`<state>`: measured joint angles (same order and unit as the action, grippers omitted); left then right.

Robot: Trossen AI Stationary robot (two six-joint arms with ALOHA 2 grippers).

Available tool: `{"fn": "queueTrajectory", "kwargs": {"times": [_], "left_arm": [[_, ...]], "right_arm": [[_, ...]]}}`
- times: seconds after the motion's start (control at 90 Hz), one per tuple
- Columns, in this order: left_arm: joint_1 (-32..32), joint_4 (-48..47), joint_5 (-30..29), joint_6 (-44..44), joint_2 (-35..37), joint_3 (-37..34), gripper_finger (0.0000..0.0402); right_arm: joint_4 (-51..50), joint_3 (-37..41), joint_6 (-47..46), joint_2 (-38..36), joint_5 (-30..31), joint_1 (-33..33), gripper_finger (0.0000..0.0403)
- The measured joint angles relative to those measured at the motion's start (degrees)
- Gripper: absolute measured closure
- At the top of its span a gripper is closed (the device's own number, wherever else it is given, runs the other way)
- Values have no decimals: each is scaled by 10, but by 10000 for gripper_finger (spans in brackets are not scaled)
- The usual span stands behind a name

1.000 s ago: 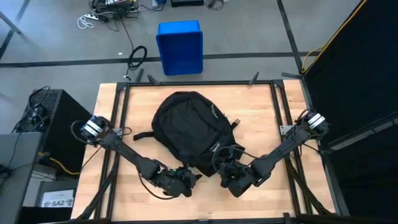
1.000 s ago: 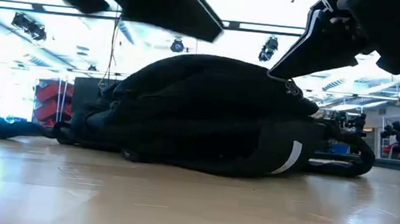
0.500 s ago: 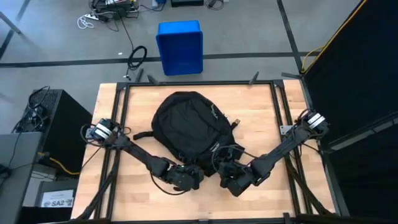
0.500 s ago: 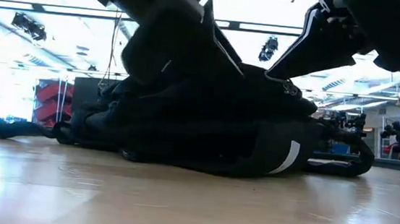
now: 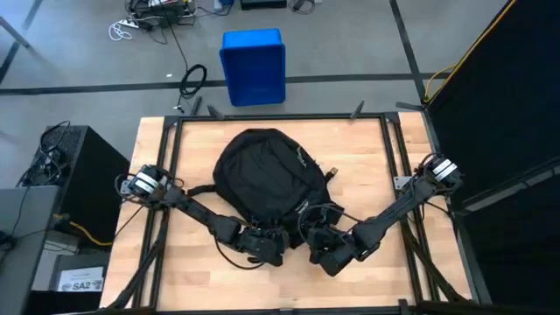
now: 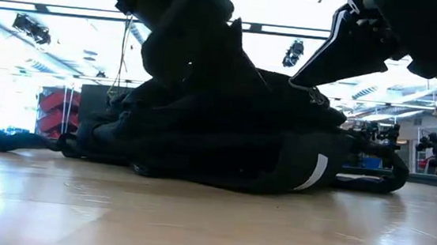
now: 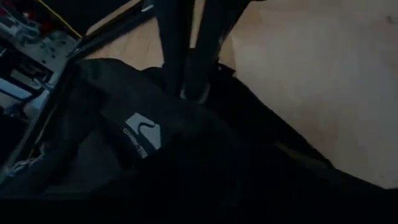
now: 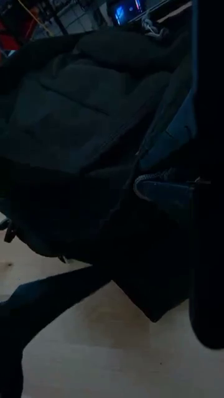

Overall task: Unpack backpack
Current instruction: Open the backpack

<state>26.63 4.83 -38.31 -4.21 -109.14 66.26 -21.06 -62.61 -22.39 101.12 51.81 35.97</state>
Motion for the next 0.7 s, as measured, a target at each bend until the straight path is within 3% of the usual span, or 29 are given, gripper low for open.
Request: {"fn": "queueTrajectory", "kwargs": {"times": [0.222, 0.478, 0.7], "left_arm": [[-4, -34, -63, 0, 0, 0, 207], [-8, -23, -83, 0, 0, 0, 384], [5, -16, -64, -15, 5, -1, 400]], "right_arm": [[0, 0, 0, 0, 1, 0, 403], [30, 0, 6, 0, 2, 0, 403], [31, 0, 10, 0, 51, 7, 403]]}}
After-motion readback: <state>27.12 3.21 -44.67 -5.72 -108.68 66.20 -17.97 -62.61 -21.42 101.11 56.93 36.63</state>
